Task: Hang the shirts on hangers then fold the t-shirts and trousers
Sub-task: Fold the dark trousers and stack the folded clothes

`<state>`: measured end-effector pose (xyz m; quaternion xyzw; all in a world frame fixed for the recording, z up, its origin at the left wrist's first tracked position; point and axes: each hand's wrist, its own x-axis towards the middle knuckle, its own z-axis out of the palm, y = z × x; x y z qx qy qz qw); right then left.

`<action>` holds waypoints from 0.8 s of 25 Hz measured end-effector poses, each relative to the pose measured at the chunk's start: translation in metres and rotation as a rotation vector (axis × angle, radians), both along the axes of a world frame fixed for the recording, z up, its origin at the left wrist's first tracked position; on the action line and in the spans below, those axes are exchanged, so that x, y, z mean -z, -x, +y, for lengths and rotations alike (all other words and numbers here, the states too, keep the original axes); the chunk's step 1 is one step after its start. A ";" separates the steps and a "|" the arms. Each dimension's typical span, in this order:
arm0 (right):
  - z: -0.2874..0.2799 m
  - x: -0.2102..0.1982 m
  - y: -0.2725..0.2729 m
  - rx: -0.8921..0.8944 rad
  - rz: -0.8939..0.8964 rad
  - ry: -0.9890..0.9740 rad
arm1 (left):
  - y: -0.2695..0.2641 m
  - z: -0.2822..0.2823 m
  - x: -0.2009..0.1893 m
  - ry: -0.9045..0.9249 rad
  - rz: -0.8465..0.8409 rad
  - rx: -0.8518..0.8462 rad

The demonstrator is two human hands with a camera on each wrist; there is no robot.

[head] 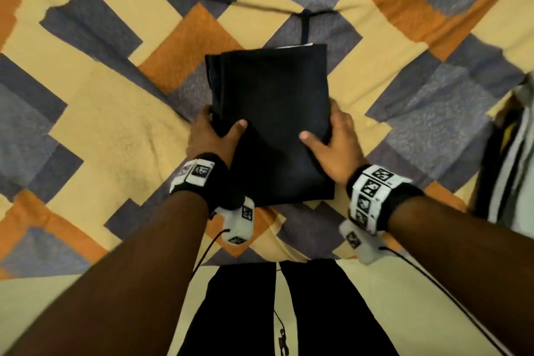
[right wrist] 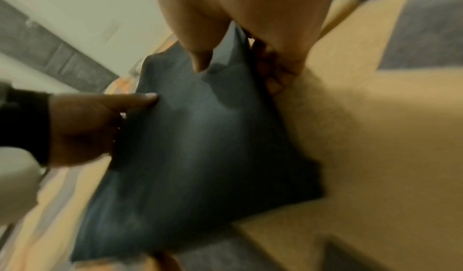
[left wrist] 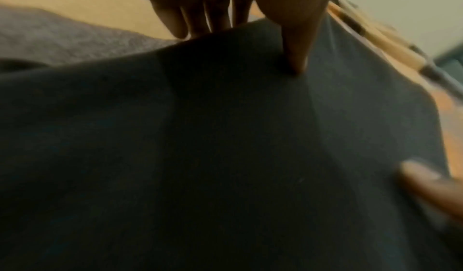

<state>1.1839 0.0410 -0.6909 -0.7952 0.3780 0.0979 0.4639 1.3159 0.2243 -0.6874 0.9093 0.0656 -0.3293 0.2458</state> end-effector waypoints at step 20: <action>-0.369 -0.122 0.136 1.025 -0.709 -0.988 | 0.048 -0.522 -0.141 0.559 -0.150 0.854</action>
